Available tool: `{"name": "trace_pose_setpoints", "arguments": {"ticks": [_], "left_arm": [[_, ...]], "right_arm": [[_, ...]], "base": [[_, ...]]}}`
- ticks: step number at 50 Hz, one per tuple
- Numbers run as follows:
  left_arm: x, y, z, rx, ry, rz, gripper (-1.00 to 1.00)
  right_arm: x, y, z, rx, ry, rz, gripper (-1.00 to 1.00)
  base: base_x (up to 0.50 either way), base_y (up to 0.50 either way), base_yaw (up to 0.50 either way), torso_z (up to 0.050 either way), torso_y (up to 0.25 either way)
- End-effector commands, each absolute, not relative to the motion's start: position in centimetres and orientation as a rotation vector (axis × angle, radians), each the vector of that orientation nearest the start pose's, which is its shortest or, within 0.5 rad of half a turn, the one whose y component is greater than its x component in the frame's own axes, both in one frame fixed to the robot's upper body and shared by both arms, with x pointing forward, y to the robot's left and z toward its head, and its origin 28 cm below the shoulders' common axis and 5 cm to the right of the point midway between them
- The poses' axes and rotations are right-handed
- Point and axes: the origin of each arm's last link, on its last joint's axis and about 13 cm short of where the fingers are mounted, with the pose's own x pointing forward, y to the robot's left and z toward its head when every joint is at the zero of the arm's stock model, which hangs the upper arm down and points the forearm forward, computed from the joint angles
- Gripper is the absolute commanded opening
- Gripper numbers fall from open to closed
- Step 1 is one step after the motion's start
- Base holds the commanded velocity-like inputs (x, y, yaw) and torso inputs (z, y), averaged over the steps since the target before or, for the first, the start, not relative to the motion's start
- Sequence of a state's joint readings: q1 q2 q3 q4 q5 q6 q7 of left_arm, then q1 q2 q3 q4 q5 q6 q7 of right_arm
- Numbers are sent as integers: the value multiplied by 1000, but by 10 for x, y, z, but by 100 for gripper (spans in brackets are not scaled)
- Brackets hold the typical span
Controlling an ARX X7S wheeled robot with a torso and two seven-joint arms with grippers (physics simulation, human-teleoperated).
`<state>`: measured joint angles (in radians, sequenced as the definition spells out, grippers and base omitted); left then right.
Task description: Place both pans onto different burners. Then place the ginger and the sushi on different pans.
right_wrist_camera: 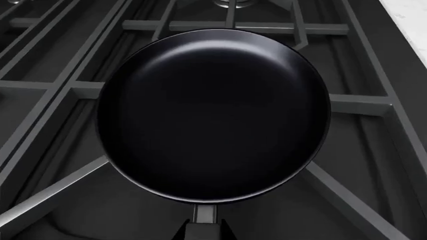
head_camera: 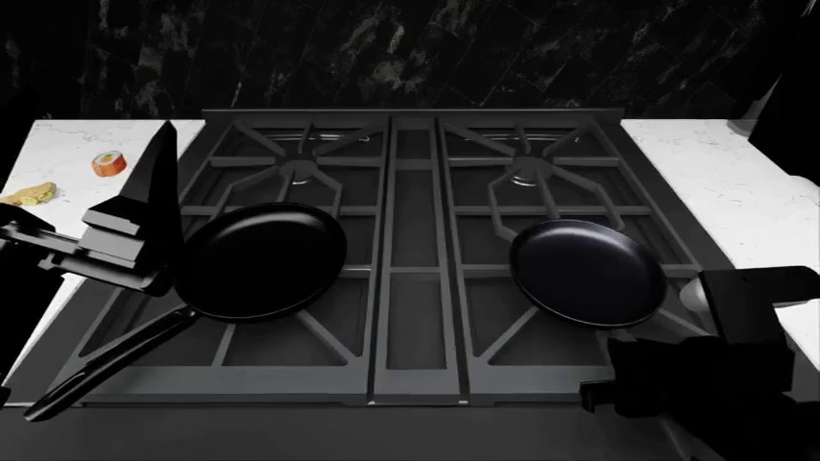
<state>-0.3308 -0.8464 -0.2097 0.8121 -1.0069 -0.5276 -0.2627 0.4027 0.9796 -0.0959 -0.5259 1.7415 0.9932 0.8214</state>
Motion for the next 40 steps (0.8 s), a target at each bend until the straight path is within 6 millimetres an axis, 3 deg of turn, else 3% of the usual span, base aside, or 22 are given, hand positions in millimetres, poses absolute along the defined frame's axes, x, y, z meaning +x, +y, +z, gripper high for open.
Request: {"name": "trace_pose_setpoints", "arguments": {"ticks": [1,8,9,21,33,40], "left_arm": [[187,290,252,99,-466,-246,100],[187,289,251,105,-463,-254,100],[187,288,251,106,-463,-256,100],[185,289,250,107,-462,-258,100],[184,290,251,104,-471,-259,100],[185,289,249,105,-481,-265,100]], "right_arm": [[188,-180,194,21,539,116,-100],[185,-180,193,16,555,128,-100],[184,-180,194,13,555,128,100],[179,-180,205,-11,519,125,100],[164,-173,255,-144,358,111,100],[161,-165,269,-219,279,127,100]], "base": [[0,0,0,0,0],[2,0,0,0,0],[0,0,0,0,0],[0,0,0,0,0],[0,0,0,0,0],[0,0,0,0,0]]}}
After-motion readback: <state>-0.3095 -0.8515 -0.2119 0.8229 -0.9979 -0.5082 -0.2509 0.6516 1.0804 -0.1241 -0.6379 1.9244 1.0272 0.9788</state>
